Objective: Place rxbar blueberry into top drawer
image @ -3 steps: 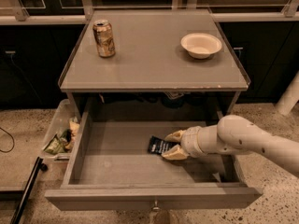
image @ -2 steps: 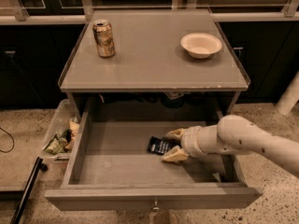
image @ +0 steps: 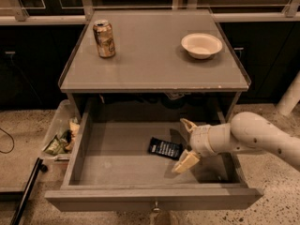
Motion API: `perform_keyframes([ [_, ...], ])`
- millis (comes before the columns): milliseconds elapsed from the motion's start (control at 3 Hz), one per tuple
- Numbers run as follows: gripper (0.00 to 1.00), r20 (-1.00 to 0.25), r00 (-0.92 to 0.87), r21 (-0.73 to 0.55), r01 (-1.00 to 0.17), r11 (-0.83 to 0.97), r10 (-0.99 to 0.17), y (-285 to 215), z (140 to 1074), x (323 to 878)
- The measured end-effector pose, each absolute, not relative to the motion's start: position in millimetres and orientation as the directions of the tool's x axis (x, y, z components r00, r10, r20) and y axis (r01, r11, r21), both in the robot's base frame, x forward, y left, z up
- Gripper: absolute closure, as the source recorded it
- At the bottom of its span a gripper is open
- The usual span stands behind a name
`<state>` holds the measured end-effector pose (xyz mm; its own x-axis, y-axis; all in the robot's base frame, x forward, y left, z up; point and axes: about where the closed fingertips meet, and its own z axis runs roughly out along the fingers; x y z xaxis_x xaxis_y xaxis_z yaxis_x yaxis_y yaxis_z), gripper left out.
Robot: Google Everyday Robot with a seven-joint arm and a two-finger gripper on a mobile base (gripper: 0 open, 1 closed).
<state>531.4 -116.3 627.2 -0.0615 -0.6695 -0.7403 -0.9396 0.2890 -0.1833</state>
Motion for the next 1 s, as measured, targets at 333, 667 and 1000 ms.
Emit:
perform_keyframes([
  [333, 0.0, -0.722, -0.023, -0.243, -0.927, 0.285, -0.691, -151, 670, 529],
  [667, 0.0, -0.66, 0.025, -0.338, -0.902, 0.267, -0.751, -187, 720, 527],
  [1000, 0.0, -0.587, 0.066, -0.418, -0.878, 0.233, -0.807, -208, 777, 528],
])
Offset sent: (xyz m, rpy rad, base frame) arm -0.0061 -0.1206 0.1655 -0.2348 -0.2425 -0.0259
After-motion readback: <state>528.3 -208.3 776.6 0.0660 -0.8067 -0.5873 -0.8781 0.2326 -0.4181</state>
